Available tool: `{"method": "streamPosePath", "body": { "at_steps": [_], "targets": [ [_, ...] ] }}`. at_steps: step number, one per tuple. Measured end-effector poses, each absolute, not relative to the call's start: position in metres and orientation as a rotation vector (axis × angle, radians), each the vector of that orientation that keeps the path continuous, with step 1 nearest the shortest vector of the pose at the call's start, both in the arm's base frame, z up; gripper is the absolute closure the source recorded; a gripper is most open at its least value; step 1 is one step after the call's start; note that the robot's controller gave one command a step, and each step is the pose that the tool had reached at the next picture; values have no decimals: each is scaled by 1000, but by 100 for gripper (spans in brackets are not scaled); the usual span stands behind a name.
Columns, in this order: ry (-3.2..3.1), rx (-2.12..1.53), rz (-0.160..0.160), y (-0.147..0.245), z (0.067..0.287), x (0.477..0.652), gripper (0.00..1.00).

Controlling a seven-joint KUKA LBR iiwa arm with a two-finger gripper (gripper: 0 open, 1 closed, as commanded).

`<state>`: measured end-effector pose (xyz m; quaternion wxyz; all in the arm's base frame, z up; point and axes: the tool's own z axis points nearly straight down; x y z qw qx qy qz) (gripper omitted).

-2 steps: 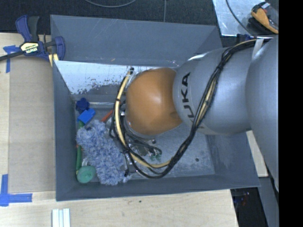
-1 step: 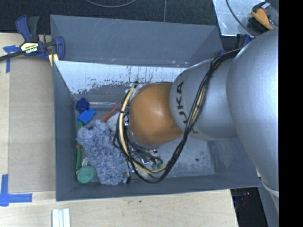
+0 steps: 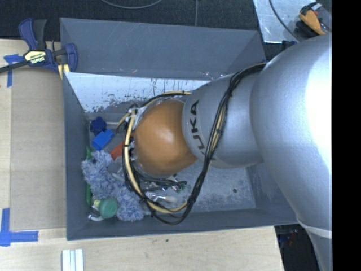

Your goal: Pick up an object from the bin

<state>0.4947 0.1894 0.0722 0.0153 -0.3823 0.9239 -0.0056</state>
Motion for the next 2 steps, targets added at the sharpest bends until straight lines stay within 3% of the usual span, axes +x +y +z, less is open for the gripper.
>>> {"method": "streamPosePath", "body": {
  "at_steps": [1, 2],
  "targets": [
    [2939, -1021, -17, 210, 73, 491, 100],
    [2940, -1021, -16, 209, 73, 491, 100]
  ]
}}
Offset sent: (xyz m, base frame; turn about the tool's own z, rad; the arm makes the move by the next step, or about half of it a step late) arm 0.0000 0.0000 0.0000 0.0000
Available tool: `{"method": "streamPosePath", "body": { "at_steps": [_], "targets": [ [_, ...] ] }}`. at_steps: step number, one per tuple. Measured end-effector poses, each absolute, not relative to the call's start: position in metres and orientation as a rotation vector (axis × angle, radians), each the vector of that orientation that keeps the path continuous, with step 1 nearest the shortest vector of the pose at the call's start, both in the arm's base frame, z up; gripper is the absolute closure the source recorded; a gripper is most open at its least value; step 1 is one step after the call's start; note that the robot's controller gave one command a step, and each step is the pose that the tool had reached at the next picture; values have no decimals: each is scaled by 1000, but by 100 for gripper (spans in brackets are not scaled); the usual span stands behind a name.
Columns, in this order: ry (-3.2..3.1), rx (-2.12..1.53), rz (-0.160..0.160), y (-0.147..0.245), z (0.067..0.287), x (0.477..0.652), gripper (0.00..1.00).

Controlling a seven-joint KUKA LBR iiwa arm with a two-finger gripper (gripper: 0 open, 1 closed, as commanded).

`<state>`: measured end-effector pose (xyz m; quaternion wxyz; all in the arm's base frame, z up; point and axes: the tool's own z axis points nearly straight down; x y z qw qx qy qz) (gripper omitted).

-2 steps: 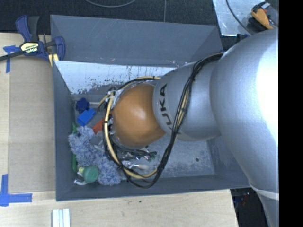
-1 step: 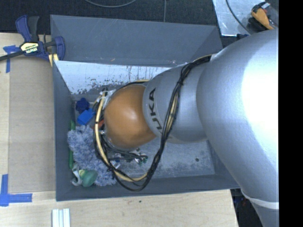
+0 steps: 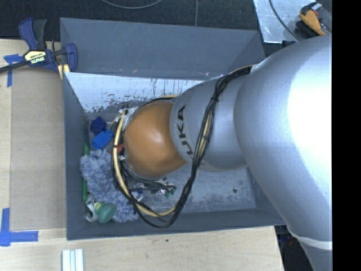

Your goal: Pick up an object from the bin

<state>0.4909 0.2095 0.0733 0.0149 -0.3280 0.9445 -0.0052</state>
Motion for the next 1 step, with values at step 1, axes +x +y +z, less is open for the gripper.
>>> {"method": "streamPosePath", "body": {
  "at_steps": [1],
  "targets": [
    [2945, -1020, -16, 209, 86, 489, 100]
  ]
}}
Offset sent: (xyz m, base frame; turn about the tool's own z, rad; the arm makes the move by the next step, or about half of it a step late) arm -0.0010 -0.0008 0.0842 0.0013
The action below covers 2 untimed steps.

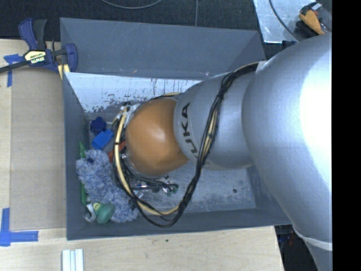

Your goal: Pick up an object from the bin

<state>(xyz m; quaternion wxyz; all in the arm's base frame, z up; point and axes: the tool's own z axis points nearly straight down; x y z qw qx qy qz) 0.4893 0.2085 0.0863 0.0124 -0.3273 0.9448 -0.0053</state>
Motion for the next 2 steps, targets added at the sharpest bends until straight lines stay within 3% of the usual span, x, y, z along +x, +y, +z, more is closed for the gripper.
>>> {"method": "streamPosePath", "body": {
  "at_steps": [2],
  "targets": [
    [2942, -1017, -14, 210, 147, 490, 100]
  ]
}}
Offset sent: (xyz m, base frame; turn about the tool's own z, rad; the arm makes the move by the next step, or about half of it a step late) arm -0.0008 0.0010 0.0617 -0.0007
